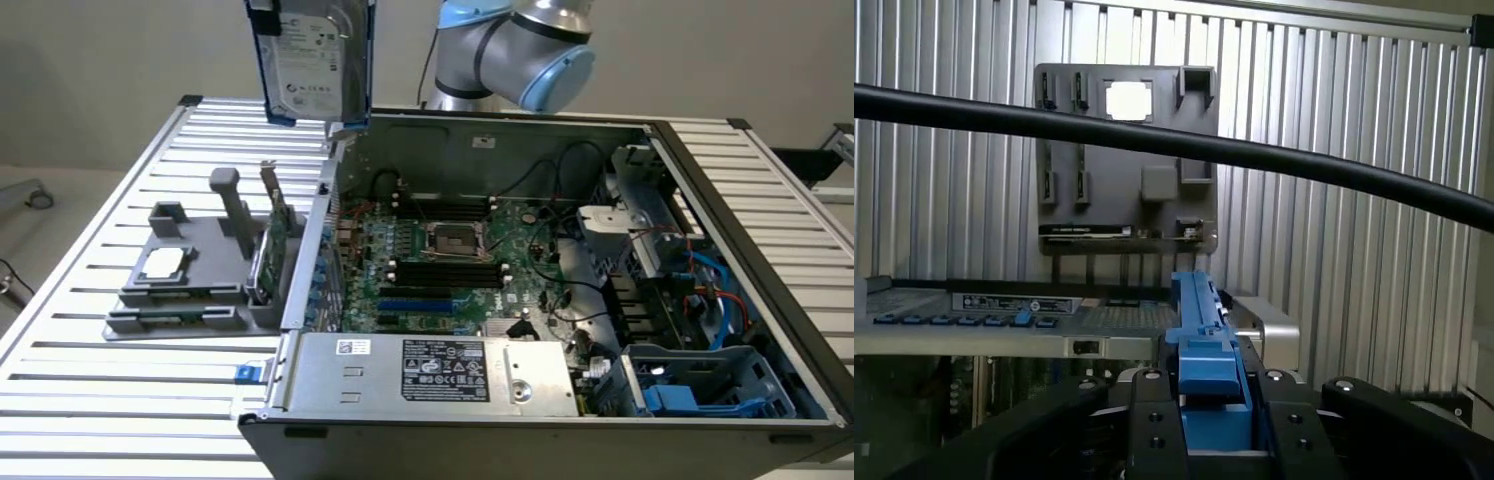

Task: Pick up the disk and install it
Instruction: 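Pick up the disk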

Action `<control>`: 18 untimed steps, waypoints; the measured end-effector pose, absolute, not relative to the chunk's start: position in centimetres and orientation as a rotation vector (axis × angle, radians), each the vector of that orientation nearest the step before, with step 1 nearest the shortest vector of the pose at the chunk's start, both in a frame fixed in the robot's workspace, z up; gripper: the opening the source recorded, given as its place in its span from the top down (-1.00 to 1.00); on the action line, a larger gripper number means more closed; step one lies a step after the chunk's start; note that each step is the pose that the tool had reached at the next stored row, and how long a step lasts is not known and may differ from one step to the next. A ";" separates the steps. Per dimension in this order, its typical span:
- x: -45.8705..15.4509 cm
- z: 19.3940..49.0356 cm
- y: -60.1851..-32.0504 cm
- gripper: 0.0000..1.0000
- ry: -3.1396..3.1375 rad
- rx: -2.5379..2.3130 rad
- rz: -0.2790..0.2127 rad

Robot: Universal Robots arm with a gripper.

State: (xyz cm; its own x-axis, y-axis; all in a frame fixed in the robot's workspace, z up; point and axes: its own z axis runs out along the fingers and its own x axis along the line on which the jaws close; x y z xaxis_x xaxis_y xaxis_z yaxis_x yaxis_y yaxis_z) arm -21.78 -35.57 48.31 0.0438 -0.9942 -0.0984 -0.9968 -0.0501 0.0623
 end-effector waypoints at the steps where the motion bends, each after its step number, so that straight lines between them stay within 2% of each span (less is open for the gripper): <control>1: -21.3 48.4 -35.8 0.35 2.148 -2.252 0.179; 18: -14.8 48.8 -39.2 0.35 2.138 -2.243 0.193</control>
